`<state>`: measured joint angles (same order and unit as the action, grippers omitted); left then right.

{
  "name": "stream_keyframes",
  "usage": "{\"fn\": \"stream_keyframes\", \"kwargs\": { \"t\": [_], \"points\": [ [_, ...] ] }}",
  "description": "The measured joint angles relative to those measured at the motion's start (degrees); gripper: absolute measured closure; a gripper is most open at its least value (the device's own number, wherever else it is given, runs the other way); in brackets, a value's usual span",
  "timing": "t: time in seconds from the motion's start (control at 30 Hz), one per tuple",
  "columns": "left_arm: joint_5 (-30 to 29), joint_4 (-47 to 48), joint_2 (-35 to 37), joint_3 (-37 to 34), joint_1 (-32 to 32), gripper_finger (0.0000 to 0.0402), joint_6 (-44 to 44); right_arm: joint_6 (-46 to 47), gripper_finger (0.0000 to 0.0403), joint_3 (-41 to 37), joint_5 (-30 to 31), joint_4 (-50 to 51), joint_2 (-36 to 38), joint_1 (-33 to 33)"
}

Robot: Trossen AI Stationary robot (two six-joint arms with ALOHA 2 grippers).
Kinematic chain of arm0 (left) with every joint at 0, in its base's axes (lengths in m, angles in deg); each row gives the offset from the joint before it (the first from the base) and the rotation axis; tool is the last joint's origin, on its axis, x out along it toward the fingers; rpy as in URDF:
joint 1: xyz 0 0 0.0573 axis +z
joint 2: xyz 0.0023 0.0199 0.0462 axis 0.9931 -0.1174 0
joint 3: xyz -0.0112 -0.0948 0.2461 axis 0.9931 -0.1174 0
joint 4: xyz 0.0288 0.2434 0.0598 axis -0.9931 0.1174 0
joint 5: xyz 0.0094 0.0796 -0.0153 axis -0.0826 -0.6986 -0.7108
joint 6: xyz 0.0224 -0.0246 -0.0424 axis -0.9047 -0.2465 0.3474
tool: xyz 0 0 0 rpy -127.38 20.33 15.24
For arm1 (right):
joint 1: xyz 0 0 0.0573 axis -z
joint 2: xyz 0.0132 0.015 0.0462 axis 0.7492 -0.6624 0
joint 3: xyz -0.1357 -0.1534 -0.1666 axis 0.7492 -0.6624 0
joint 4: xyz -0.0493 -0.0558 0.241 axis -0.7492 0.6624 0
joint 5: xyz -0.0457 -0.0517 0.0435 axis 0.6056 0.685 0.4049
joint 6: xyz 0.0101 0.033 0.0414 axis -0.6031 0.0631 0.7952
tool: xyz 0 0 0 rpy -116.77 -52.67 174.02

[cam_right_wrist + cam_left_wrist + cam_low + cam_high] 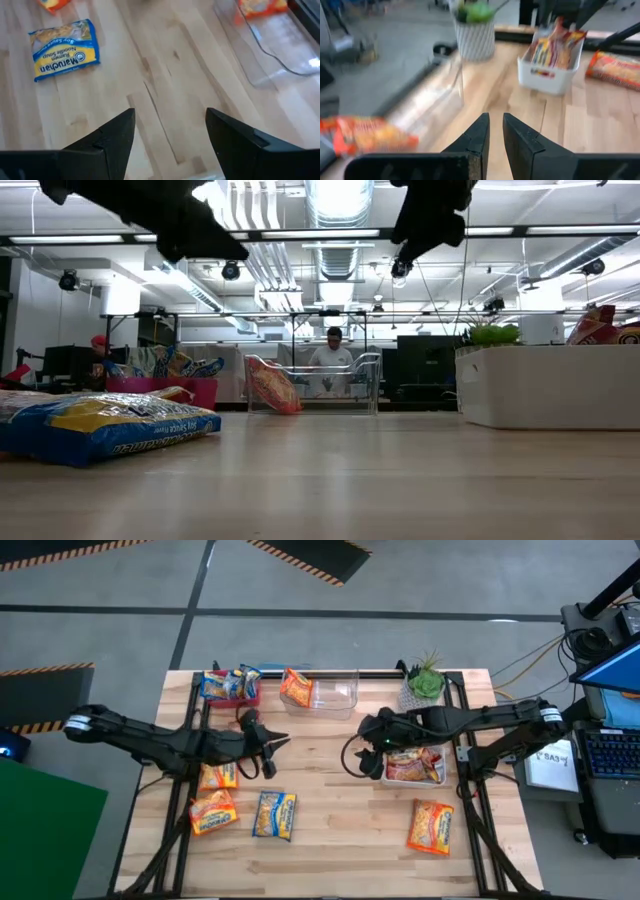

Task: Sort Maruchan noodles
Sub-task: Put the red noodle pack into the white bin

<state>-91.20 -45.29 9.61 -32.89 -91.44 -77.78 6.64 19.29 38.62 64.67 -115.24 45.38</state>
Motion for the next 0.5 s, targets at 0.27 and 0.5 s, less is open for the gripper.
{"fn": "stream_keyframes", "kwargs": {
  "t": [0.27, 0.5],
  "points": [
    [-0.2, 9.4, -3.7, 0.1, 0.0, 0.0364, 14.5, -3.1, 0.0172, -9.1, -0.1, -12.0, 0.7, -0.7],
    [-0.1, 25.7, -9.1, 6.4, 0.0, 0.0364, 26.3, -4.3, 0.0174, -16.9, -0.2, -19.8, 4.2, -0.6]
  ]
}}
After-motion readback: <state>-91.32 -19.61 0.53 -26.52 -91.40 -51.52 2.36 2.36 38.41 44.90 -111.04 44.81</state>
